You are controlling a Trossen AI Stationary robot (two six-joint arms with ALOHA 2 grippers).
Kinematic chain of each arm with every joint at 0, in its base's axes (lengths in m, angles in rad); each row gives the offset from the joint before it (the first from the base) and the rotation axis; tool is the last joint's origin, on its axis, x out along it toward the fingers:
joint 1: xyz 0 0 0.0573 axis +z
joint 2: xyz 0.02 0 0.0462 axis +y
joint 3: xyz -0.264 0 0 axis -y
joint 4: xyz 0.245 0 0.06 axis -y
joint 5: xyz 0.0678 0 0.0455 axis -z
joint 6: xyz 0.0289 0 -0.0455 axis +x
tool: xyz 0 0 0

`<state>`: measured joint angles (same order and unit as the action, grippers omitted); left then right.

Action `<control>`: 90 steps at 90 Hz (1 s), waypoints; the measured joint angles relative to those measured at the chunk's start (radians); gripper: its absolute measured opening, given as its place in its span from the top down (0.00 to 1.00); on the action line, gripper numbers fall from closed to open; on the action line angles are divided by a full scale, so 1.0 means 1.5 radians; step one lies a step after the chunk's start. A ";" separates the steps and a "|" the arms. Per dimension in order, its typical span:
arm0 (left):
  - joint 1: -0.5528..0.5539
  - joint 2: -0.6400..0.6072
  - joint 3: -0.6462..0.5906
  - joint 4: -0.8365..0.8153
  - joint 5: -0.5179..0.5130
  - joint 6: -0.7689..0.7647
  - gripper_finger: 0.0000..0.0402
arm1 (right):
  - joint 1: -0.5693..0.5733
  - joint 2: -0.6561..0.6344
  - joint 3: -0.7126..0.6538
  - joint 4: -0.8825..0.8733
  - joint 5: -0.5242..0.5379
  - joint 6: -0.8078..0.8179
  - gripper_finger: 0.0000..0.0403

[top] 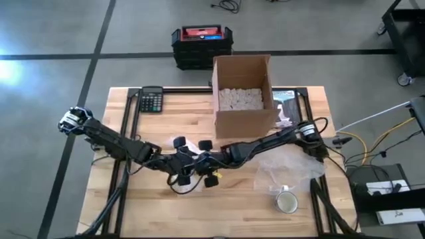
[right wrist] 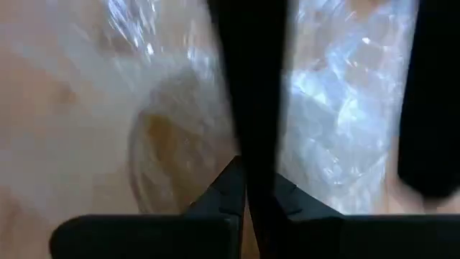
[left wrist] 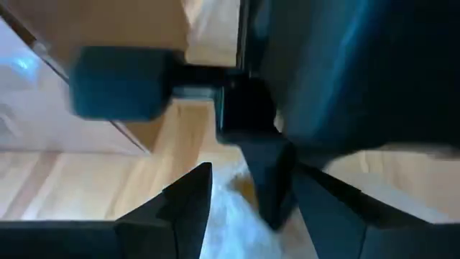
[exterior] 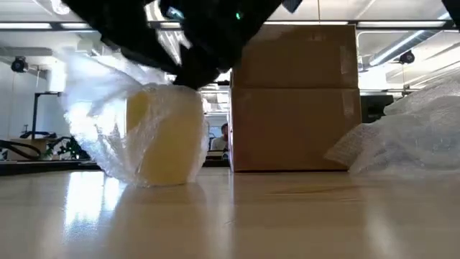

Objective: Wrap mug
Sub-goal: Wrap the yellow mug with the left transparent bubble wrap

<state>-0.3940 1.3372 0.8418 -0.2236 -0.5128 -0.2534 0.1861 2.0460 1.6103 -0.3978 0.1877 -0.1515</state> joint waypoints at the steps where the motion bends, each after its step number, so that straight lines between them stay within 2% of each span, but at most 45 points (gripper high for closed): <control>1: 0.000 0.000 0.000 0.000 0.000 0.001 0.56 | 0.000 -0.002 0.001 -0.003 0.000 -0.001 1.00; 11: 0.000 0.002 -0.002 0.005 0.005 0.019 0.59 | 0.000 -0.025 0.013 -0.032 0.000 -0.005 1.00; 25: 0.000 0.002 -0.001 0.017 0.007 0.024 0.61 | -0.002 -0.032 0.015 -0.004 -0.001 -0.007 1.00; 42: 0.000 0.002 -0.002 0.026 0.013 0.030 0.63 | -0.009 -0.007 0.011 0.065 -0.003 0.000 1.00; 56: 0.000 0.002 -0.002 0.005 0.022 0.031 0.64 | -0.011 0.010 0.011 0.044 -0.002 0.013 1.00; 64: -0.007 -0.010 0.029 -0.068 0.020 0.005 0.65 | -0.011 0.010 0.010 0.016 -0.001 0.015 1.00; 72: -0.018 -0.029 0.081 -0.203 0.024 -0.072 0.66 | -0.011 0.009 0.006 0.011 -0.003 0.014 1.00; 82: -0.048 -0.040 0.113 -0.372 0.090 -0.214 0.69 | -0.012 -0.002 0.010 0.022 -0.002 0.013 1.00; 90: -0.088 -0.047 0.105 -0.436 0.150 -0.313 0.71 | -0.014 0.000 0.010 0.018 -0.002 0.013 1.00</control>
<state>-0.5253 1.2671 0.9995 -0.8775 -0.2879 -0.7227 0.1658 2.0455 1.6250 -0.3713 0.1841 -0.1322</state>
